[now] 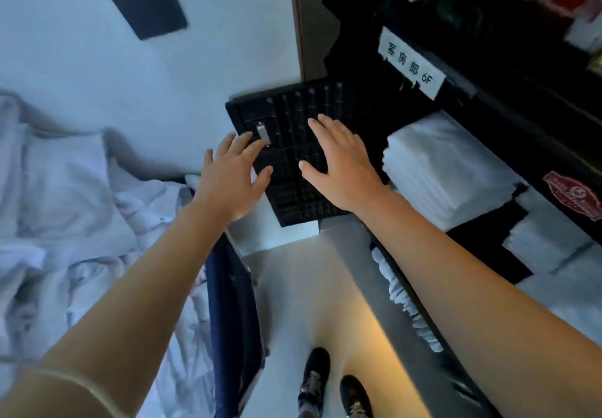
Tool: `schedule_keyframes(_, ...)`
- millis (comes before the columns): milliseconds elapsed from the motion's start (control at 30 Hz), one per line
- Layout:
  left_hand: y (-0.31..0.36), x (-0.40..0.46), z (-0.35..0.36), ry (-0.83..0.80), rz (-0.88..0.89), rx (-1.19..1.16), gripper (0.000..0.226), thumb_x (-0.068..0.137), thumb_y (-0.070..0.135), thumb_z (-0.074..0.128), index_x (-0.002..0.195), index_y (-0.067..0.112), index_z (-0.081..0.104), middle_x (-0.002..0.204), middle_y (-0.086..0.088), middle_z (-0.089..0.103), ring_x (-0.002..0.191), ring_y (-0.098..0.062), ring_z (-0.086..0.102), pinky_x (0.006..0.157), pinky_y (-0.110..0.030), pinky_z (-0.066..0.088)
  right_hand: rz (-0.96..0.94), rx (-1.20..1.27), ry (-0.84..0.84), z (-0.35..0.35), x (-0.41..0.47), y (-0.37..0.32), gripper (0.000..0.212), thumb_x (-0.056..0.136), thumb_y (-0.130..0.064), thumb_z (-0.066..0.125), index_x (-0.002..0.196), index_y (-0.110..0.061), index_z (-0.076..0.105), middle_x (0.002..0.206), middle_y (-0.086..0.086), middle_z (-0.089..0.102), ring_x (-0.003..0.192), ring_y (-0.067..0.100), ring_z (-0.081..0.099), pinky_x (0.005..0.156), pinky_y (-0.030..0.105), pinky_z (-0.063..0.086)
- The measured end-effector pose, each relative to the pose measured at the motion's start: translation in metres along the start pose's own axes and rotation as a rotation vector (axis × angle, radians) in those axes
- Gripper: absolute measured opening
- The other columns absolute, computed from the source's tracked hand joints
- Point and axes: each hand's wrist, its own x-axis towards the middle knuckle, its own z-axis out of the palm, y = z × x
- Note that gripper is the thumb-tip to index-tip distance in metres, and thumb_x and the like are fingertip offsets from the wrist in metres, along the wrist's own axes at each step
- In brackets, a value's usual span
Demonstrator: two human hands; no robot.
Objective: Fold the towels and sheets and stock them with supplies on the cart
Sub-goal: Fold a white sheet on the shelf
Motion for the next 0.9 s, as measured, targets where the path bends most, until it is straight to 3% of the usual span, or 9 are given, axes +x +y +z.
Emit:
schedule_keyframes(167, -0.027, -0.077, -0.082, 0.161, -0.229, -0.03, 0.063, 0.092, 0.051, 0.049, 0.146, 0.019, 0.054, 0.151, -0.009, 0.05, 0.142, -0.033, 0.042, 0.112, -0.055, 0.037, -0.221, 0.054, 0.016, -0.028, 0.018, -0.083, 0.07, 0.1, -0.049, 0.054, 0.16, -0.022, 0.03, 0.167, 0.0, 0.027, 0.154, 0.02, 0.021, 0.124, 0.048, 0.021)
schedule_keyframes(567, -0.078, -0.284, -0.262, 0.606, -0.641, 0.137, 0.065, 0.09, 0.054, 0.049, 0.143, 0.017, 0.055, 0.145, -0.008, 0.053, 0.136, -0.032, 0.045, 0.112, -0.052, 0.041, -0.769, 0.271, 0.014, -0.067, 0.016, -0.32, 0.063, 0.099, -0.043, 0.058, 0.155, -0.018, 0.041, 0.16, -0.001, 0.038, 0.147, 0.021, 0.034, 0.119, 0.046, 0.032)
schedule_keyframes(900, -0.118, -0.444, -0.358, 0.82, -0.85, 0.272, 0.062, 0.09, 0.056, 0.049, 0.142, 0.022, 0.056, 0.145, -0.004, 0.054, 0.135, -0.029, 0.046, 0.113, -0.049, 0.04, -1.082, 0.419, -0.017, -0.055, -0.054, -0.511, 0.067, 0.093, -0.048, 0.057, 0.151, -0.017, 0.047, 0.157, 0.004, 0.044, 0.145, 0.024, 0.039, 0.115, 0.051, 0.036)
